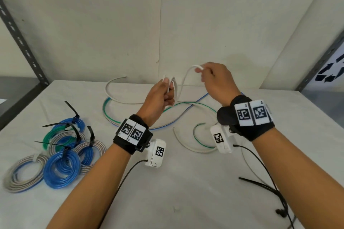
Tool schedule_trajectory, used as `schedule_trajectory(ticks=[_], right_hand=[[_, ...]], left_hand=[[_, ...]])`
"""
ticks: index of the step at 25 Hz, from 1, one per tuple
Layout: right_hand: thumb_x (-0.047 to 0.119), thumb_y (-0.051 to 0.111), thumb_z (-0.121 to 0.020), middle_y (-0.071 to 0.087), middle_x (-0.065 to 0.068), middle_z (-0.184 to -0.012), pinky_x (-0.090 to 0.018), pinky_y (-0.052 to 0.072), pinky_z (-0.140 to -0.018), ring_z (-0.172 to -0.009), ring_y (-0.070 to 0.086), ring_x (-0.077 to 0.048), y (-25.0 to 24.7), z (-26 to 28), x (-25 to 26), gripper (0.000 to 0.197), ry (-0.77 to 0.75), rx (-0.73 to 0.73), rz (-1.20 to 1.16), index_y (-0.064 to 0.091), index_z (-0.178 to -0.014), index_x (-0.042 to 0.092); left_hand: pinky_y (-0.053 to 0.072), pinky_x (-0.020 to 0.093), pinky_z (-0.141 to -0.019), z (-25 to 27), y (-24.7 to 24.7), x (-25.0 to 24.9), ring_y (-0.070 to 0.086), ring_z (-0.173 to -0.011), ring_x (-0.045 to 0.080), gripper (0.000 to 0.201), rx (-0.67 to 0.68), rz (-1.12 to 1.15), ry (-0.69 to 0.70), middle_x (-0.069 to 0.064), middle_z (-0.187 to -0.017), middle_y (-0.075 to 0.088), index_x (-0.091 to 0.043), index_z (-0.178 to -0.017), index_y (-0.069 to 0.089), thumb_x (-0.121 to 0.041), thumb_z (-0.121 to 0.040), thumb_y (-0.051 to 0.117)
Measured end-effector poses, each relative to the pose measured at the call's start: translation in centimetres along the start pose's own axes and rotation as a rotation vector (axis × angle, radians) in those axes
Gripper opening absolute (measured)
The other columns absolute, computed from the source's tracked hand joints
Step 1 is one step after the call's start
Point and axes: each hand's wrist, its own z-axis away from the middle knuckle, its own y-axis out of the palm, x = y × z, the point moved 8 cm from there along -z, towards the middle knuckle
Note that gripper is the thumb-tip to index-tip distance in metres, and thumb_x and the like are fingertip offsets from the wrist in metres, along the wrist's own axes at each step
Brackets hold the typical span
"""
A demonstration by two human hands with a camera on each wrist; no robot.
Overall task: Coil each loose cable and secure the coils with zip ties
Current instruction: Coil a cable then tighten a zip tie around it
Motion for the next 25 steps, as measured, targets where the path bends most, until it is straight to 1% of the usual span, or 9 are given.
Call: schedule_trajectory(ticks=[3,7,11,14,16,18,20,22,25], right_hand=[[0.021,0.053,-0.102,0.062,0.002,-0.084,-0.022,0.043,-0.068,-0.066,0.052,-0.007,3.6,2.8,3.6,0.024,-0.294,0.130,0.071,0.073,-0.114,0.014],[0.030,0.050,-0.100,0.060,-0.002,-0.088,-0.043,0.051,-0.066,-0.075,0.057,-0.022,6.5,4.9,3.3,0.030,-0.458,0.151,0.210,0.070,-0.121,0.023],[0.028,0.060,-0.095,0.062,-0.001,-0.102,-0.042,0.054,-0.058,-0.073,0.060,-0.021,6.3,5.9,3.2,0.023,-0.606,0.065,0.244,0.074,-0.110,0.016],[0.042,0.068,-0.091,0.055,-0.002,-0.103,-0.039,0.053,-0.065,-0.084,0.056,-0.018,5.0,6.2,2.3,0.029,-0.513,-0.129,0.162,0.068,-0.098,0.013],[0.053,0.064,-0.089,0.052,-0.006,-0.122,-0.033,0.047,-0.088,-0.107,0.052,-0.022,4.4,6.3,1.7,0.048,-0.444,-0.287,0.230,0.061,-0.116,0.013],[0.052,0.051,-0.097,0.042,-0.009,-0.147,-0.029,0.033,-0.107,-0.132,0.042,-0.023,4.6,5.7,0.9,0.064,-0.354,-0.253,0.179,0.042,-0.145,0.012],[0.045,0.039,-0.105,0.054,-0.005,-0.138,-0.023,0.037,-0.103,-0.126,0.051,-0.017,5.7,4.7,-0.3,0.061,-0.191,-0.112,0.006,0.027,-0.157,0.014],[0.038,0.035,-0.107,0.067,-0.001,-0.117,-0.024,0.045,-0.094,-0.108,0.061,-0.014,6.4,4.6,-1.0,0.052,-0.133,-0.098,-0.045,0.035,-0.154,0.015],[0.037,0.033,-0.108,0.065,-0.001,-0.122,-0.013,0.041,-0.093,-0.110,0.056,-0.003,6.5,5.1,-1.1,0.045,-0.184,-0.178,-0.070,0.054,-0.139,0.011]], left_hand=[[0.027,0.020,-0.054,0.2,0.1,0.0,0.025,-0.054,0.007,0.040,-0.027,0.110,-0.020,-0.005,-0.062,0.035,-0.014,-0.087,0.051,-0.038,-0.110,0.028],[0.039,0.022,-0.062,0.3,-0.2,0.2,0.045,-0.060,0.011,0.041,-0.069,0.244,-0.071,-0.001,-0.067,0.052,-0.016,-0.081,0.054,-0.042,-0.107,0.037],[0.047,0.022,-0.062,0.6,0.7,1.2,0.055,-0.066,0.013,0.045,-0.020,0.301,-0.152,-0.001,-0.070,0.056,-0.016,-0.077,0.050,-0.045,-0.107,0.035],[0.041,0.024,-0.063,0.7,1.2,1.2,0.045,-0.059,0.012,0.043,-0.007,0.504,-0.164,-0.005,-0.062,0.042,-0.017,-0.076,0.044,-0.044,-0.108,0.033],[0.039,0.023,-0.061,0.5,1.2,1.1,0.038,-0.053,0.010,0.042,-0.015,0.575,-0.143,-0.007,-0.057,0.033,-0.017,-0.077,0.043,-0.044,-0.108,0.035],[0.035,0.022,-0.055,0.4,1.4,1.1,0.032,-0.046,0.008,0.042,0.000,0.615,-0.128,-0.008,-0.053,0.030,-0.017,-0.076,0.043,-0.043,-0.108,0.035],[0.032,0.022,-0.048,0.4,1.5,0.8,0.027,-0.042,0.007,0.042,0.000,0.587,-0.108,-0.008,-0.051,0.027,-0.018,-0.073,0.042,-0.040,-0.108,0.036],[0.028,0.022,-0.045,0.5,1.3,0.8,0.022,-0.041,0.008,0.043,-0.046,0.517,-0.098,-0.008,-0.050,0.022,-0.019,-0.070,0.038,-0.040,-0.108,0.037],[0.021,0.024,-0.042,0.9,0.8,1.1,0.017,-0.041,0.009,0.050,-0.144,0.383,-0.099,-0.007,-0.050,0.017,-0.022,-0.066,0.032,-0.054,-0.104,0.039]])
